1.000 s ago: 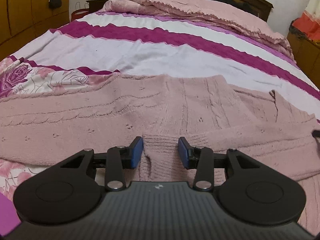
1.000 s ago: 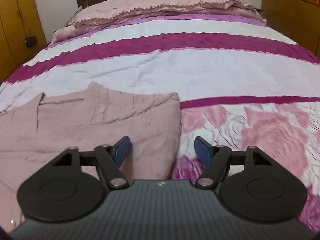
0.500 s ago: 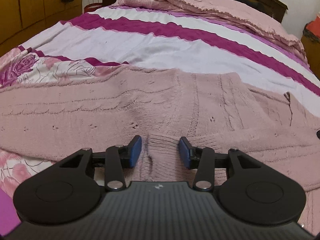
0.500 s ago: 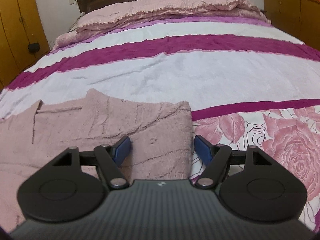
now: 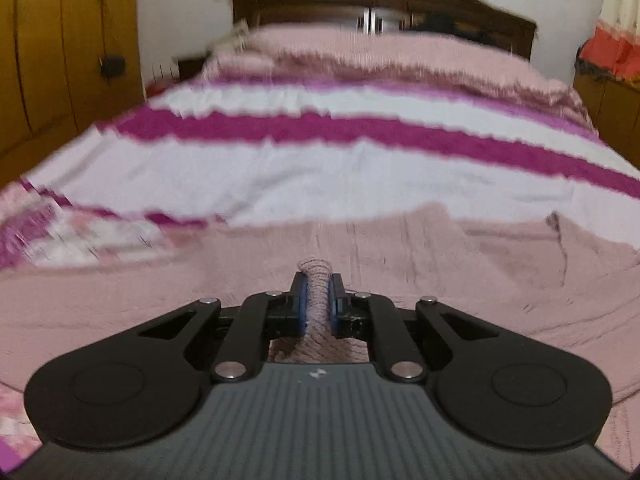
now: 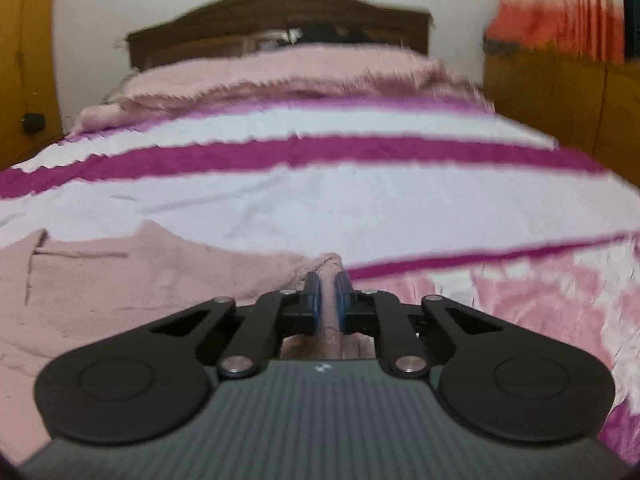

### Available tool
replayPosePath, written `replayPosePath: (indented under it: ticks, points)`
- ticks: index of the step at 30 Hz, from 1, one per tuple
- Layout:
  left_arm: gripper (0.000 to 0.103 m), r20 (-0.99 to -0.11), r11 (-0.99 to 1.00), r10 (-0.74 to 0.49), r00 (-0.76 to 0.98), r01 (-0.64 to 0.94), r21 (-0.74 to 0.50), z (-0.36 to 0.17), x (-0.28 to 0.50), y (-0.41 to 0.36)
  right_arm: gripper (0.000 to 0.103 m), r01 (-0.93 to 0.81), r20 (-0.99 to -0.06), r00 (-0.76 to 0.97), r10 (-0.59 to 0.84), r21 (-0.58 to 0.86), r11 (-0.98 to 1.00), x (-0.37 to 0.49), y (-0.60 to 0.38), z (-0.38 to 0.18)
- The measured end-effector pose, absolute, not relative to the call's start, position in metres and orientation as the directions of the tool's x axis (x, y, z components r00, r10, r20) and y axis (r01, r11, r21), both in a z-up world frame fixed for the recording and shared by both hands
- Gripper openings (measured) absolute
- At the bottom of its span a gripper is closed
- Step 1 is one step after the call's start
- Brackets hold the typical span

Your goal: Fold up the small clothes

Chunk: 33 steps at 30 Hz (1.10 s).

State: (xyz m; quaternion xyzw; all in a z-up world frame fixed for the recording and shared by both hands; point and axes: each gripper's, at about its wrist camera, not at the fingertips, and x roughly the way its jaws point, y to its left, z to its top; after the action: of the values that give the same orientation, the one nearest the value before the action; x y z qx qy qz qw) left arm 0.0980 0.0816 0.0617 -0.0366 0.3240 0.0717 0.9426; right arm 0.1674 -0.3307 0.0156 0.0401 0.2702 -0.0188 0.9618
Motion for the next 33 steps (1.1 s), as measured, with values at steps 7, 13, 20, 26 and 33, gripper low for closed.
replayPosePath:
  ticks: [7,13,20,26,33]
  points:
    - [0.031,-0.669,0.982,0.141,0.73,-0.191,-0.002,0.043,0.108,0.089,0.017,0.065,-0.559,0.829,-0.026,0.05,0.997,0.175,-0.328,0.011]
    - [0.047,-0.688,0.969,0.158,0.709,-0.244,-0.03,0.057,0.094,0.105,0.06,0.073,-0.552,0.834,0.0,0.11,0.991,0.158,-0.337,0.028]
    - [0.051,-0.69,0.942,0.193,0.697,-0.329,-0.069,0.079,0.054,0.132,0.064,0.03,-0.548,0.836,0.038,0.114,0.993,0.114,-0.336,0.059]
    - [0.052,-0.693,0.915,0.2,0.693,-0.385,-0.121,0.097,0.015,0.164,0.064,-0.017,-0.538,0.838,0.095,0.148,0.989,0.071,-0.324,0.083]
    - [0.053,-0.699,0.87,0.247,0.671,-0.471,-0.145,0.107,-0.026,0.202,0.064,-0.091,-0.537,0.823,0.185,0.198,0.976,0.032,-0.297,0.095]
